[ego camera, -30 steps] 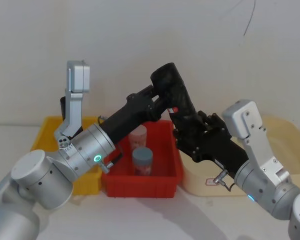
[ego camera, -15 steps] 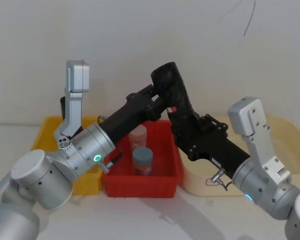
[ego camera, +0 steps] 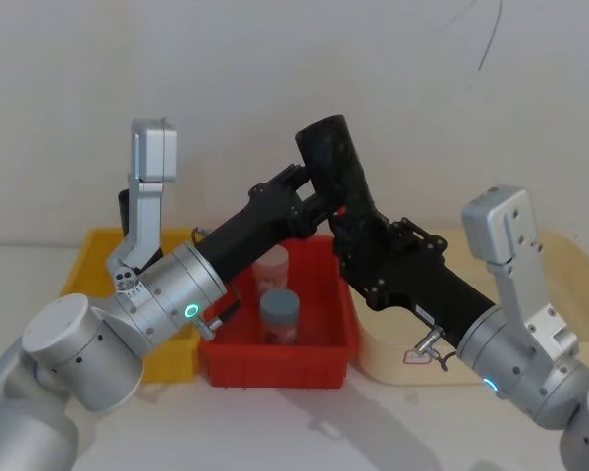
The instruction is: Pick up the garbage bag with the one hand and transfer it to the other hand.
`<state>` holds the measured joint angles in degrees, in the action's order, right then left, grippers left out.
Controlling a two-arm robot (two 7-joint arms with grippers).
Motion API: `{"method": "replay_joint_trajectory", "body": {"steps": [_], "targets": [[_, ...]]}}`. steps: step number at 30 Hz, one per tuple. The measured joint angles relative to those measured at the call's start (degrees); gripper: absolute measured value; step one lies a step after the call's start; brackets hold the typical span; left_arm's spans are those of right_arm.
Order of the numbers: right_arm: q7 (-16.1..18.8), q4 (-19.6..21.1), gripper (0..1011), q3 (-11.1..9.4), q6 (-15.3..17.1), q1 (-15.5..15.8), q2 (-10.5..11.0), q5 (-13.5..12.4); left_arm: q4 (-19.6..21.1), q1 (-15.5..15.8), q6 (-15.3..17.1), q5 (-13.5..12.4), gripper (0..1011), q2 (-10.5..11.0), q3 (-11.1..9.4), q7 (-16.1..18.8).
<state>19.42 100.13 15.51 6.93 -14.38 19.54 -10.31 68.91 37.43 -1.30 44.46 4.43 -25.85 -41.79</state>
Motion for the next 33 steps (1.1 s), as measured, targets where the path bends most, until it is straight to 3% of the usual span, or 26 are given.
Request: {"method": "replay_joint_trajectory", "body": {"steps": [13, 25, 33], "targets": [[0.44, -2.01, 580, -1.60, -1.03, -0.80, 1.56, -1.59, 0.00, 0.00, 0.00, 0.01, 1002, 0.00, 0.02, 0.00], [0.01, -7.71, 580, -5.00, -0.68, -2.40, 3.98, -3.11, -0.01, 0.00, -0.02, 0.04, 1000, 0.00, 0.02, 0.01], [-0.32, -14.13, 580, -8.02, 0.39, -4.11, 5.73, -4.36, 0.00, 0.00, -0.02, 0.04, 1000, 0.00, 0.01, 0.01]]}}
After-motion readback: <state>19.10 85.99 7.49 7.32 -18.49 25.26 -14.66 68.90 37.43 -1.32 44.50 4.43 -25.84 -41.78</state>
